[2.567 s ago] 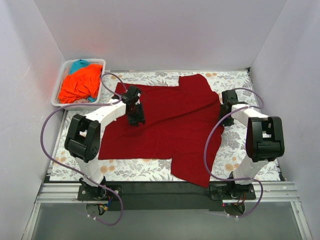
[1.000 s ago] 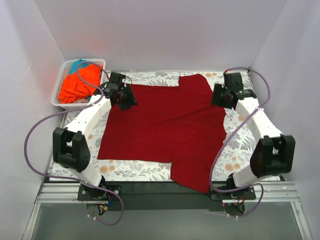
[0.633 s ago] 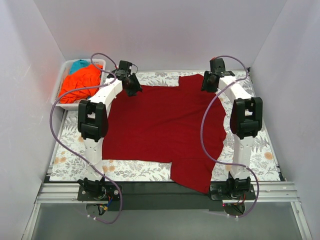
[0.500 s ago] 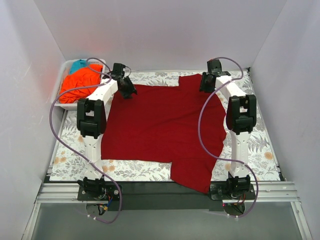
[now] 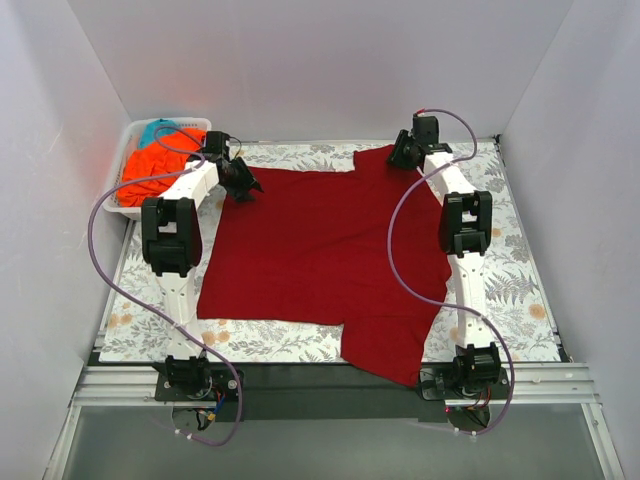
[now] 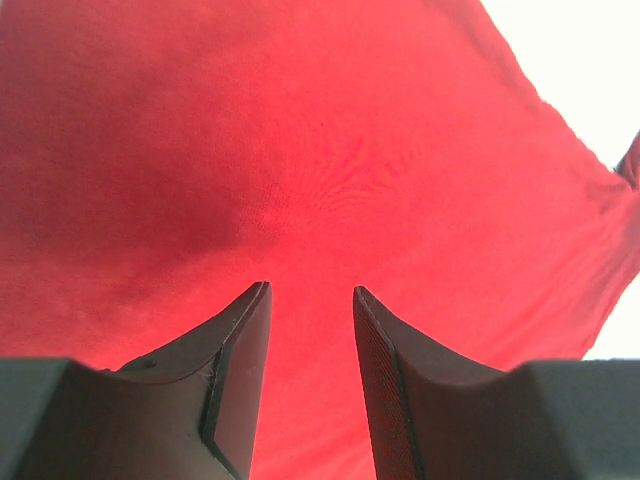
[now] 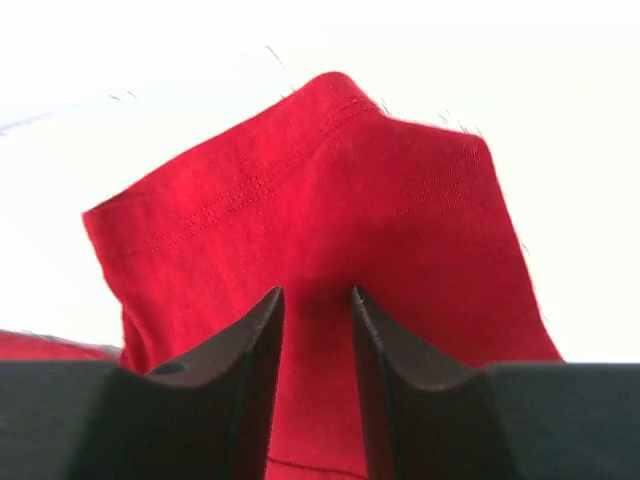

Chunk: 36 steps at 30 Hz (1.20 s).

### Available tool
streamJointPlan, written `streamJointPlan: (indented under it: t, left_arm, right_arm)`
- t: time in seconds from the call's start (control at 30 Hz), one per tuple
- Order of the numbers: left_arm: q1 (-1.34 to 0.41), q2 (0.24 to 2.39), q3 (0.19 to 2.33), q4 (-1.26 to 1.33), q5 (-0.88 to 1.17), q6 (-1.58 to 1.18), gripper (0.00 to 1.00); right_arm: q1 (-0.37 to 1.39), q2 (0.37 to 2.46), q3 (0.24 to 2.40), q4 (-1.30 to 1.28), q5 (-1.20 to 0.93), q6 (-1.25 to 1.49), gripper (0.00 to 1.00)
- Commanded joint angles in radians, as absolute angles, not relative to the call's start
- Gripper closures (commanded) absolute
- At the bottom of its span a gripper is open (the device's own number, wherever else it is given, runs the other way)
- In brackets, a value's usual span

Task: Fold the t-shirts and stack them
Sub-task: Flatten the tshirt out

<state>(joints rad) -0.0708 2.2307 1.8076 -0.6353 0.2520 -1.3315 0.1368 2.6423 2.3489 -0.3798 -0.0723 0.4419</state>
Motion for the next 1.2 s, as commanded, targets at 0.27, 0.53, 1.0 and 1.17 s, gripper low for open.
streamJointPlan:
  t: [0.27, 0.53, 1.0, 1.17]
  left_arm:
    - [-0.066, 2.027, 1.700, -0.580, 0.353, -1.302, 0.62]
    - [-0.066, 1.954, 1.597, -0.586, 0.296, -1.279, 0.62]
    - [-0.066, 1.747, 1.342, -0.574, 0.318, -1.269, 0.62]
    - [-0.066, 1.710, 1.298, -0.575, 0.321, -1.278, 0.62]
  right_arm:
    - [0.130, 2.234, 1.999, -0.199, -0.161, 0.437, 0.54]
    - [0.130, 1.867, 1.628, -0.399, -0.084, 0.341, 0.55]
    - [0.115, 1.838, 1.321, -0.437, 0.110, 0.290, 0.57]
    - [0.069, 1.953, 1.394, -0.443, 0.140, 0.268, 0.57]
